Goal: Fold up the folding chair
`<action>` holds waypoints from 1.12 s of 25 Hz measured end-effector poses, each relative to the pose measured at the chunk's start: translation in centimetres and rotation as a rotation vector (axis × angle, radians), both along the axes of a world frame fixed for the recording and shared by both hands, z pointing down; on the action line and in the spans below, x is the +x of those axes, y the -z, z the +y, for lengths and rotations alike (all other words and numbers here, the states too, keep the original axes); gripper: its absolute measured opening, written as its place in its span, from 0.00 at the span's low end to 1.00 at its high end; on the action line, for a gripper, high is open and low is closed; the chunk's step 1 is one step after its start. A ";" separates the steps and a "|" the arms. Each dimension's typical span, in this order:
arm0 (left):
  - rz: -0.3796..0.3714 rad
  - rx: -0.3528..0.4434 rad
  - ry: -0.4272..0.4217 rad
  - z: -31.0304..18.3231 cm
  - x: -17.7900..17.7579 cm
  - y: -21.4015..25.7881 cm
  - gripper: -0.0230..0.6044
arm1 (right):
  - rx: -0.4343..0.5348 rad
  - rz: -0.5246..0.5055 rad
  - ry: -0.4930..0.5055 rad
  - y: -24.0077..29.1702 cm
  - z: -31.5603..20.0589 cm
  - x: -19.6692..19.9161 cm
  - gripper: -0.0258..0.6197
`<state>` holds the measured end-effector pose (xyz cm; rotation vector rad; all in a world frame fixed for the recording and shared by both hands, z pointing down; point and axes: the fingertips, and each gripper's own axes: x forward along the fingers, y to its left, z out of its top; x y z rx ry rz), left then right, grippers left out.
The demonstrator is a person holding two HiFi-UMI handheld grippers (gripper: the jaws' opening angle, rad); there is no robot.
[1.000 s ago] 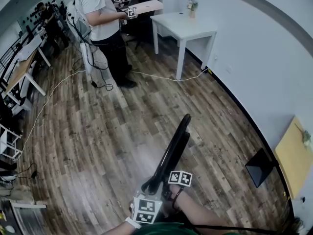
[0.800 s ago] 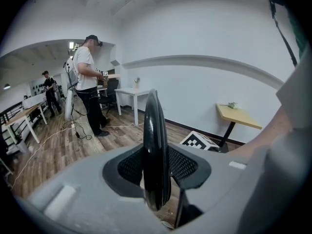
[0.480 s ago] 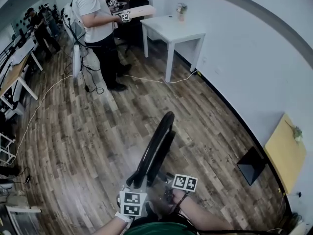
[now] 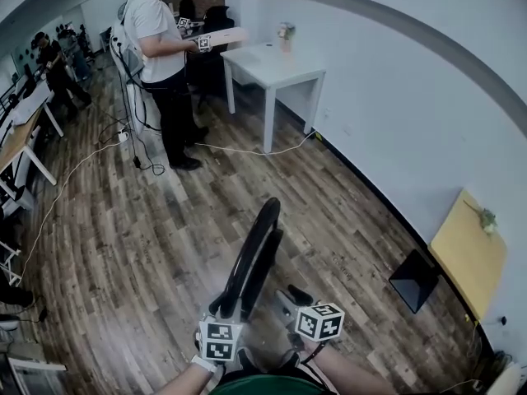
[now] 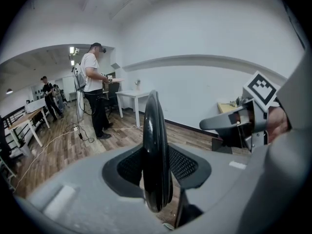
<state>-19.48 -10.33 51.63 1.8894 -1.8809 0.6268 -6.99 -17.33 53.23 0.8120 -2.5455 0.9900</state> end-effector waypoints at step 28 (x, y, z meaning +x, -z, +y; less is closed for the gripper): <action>-0.025 0.038 0.016 0.9 0.3 0.0 0.28 | 0.793 -0.052 0.083 23.3 7.4 4.3 0.06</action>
